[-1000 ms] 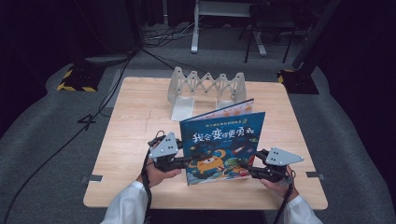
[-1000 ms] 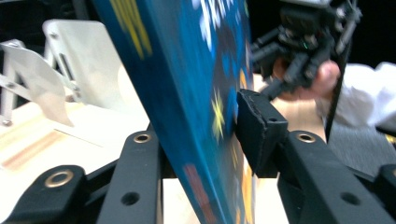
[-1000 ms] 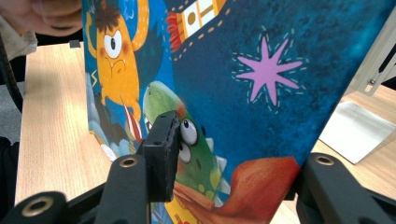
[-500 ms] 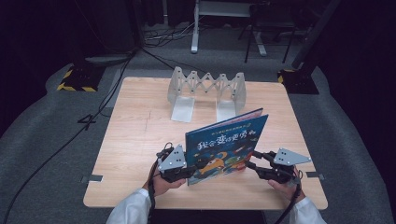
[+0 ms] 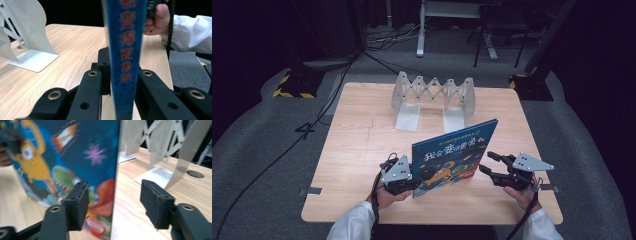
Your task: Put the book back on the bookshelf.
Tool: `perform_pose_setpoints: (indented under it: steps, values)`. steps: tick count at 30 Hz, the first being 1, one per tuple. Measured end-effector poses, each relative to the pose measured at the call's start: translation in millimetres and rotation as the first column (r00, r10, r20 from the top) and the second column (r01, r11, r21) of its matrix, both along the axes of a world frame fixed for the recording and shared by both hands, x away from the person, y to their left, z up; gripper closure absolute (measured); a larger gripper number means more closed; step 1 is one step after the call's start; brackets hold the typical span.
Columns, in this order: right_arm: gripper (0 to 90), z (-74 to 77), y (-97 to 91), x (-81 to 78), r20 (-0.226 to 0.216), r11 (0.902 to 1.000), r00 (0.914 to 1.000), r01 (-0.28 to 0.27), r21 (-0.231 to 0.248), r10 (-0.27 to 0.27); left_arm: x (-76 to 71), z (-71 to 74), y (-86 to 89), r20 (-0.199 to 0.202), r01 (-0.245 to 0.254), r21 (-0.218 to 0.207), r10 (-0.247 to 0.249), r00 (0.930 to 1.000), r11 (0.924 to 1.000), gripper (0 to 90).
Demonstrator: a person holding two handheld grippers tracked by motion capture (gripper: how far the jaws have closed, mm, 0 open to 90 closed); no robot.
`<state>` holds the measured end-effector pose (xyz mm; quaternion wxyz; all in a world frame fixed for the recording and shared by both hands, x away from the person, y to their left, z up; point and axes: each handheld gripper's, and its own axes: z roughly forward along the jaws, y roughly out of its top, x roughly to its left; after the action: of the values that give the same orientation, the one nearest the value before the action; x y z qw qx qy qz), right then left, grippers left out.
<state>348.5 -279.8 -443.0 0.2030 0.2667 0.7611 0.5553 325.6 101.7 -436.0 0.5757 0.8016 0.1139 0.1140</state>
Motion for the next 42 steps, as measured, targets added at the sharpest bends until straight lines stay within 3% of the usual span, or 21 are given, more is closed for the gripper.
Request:
perform_pose_setpoints:
  steps: [3,5,8,9,11,15,21,23,29,31,33,34,38,40,41,42]
  values:
    - [34.3,1.2,4.0,6.5,-0.033,0.9996,0.9991,-0.026,0.015,0.026,-0.5,-0.3,-1.5,0.000,0.013,-0.005,-0.013,0.9999,0.9999,81.8]
    - [32.6,0.0,9.0,10.8,-0.049,0.9970,0.9958,-0.076,0.015,0.076,-0.7,-0.7,-3.3,0.005,0.017,-0.007,-0.017,0.9998,0.9998,82.1]
    - [47.6,-1.5,17.0,10.5,-0.058,0.9875,0.9859,-0.158,-0.001,0.157,2.5,-1.0,-6.1,0.005,0.018,-0.009,-0.018,0.9998,0.9998,82.1]
    - [47.6,-1.5,17.0,10.5,-0.058,0.9875,0.9859,-0.158,-0.001,0.157,2.5,-1.0,-6.1,0.005,0.018,-0.009,-0.018,0.9998,0.9998,82.1]
    - [48.0,0.0,21.9,6.9,-0.038,0.9910,0.9925,-0.118,-0.063,0.116,6.7,-2.8,-6.8,-0.001,0.015,-0.028,-0.015,0.9999,0.9995,82.1]
    - [52.0,-1.2,16.7,8.7,-0.054,0.9928,0.9919,-0.116,-0.027,0.115,12.6,-4.2,-7.0,-0.006,0.003,-0.042,-0.003,1.0000,0.9991,80.5]
    - [54.2,-1.9,17.5,7.3,-0.046,0.9966,0.9961,-0.077,-0.029,0.076,21.3,-7.5,-9.1,-0.013,-0.026,-0.070,0.025,0.9996,0.9972,76.8]
    - [54.2,-1.9,17.5,7.6,-0.048,0.9966,0.9960,-0.077,-0.028,0.076,22.4,-8.4,-8.8,-0.018,-0.014,-0.077,0.012,0.9998,0.9970,76.9]
    - [55.1,-4.0,13.7,4.7,-0.050,0.9958,0.9951,-0.087,-0.030,0.085,19.1,-6.7,-9.1,0.012,0.022,-0.045,-0.022,0.9997,0.9987,79.6]
    - [50.9,-7.9,12.8,4.5,-0.064,0.9956,0.9962,-0.064,-0.069,0.060,20.2,-5.2,-10.0,0.017,0.024,-0.033,-0.023,0.9996,0.9992,81.0]
    - [38.2,-15.8,11.9,5.9,-0.127,0.9901,0.9901,-0.075,-0.119,0.060,22.7,-4.6,-10.0,0.012,0.002,-0.034,-0.002,0.9999,0.9994,82.7]
    - [37.9,-21.6,10.5,5.6,-0.164,0.9822,0.9844,-0.092,-0.164,0.065,22.9,-4.6,-10.2,0.012,-0.009,-0.035,0.009,0.9999,0.9993,82.9]
    - [33.0,-38.4,6.0,2.8,-0.225,0.9482,0.9733,-0.114,-0.296,0.047,27.6,-2.4,-7.7,0.018,-0.016,-0.034,0.017,0.9997,0.9993,83.0]
    - [31.8,-46.3,2.2,3.1,-0.250,0.9420,0.9680,-0.101,-0.320,0.018,30.2,-1.1,-5.1,0.014,-0.026,-0.043,0.027,0.9995,0.9987,82.9]
    - [30.1,-50.7,0.1,3.9,-0.280,0.9411,0.9598,-0.107,-0.321,0.014,30.9,-0.4,-4.0,0.013,-0.034,-0.044,0.035,0.9993,0.9984,82.9]
    - [24.0,-55.2,-1.5,3.3,-0.291,0.9368,0.9567,-0.095,-0.337,-0.008,33.1,1.6,-2.1,0.020,-0.053,-0.051,0.054,0.9983,0.9973,83.0]
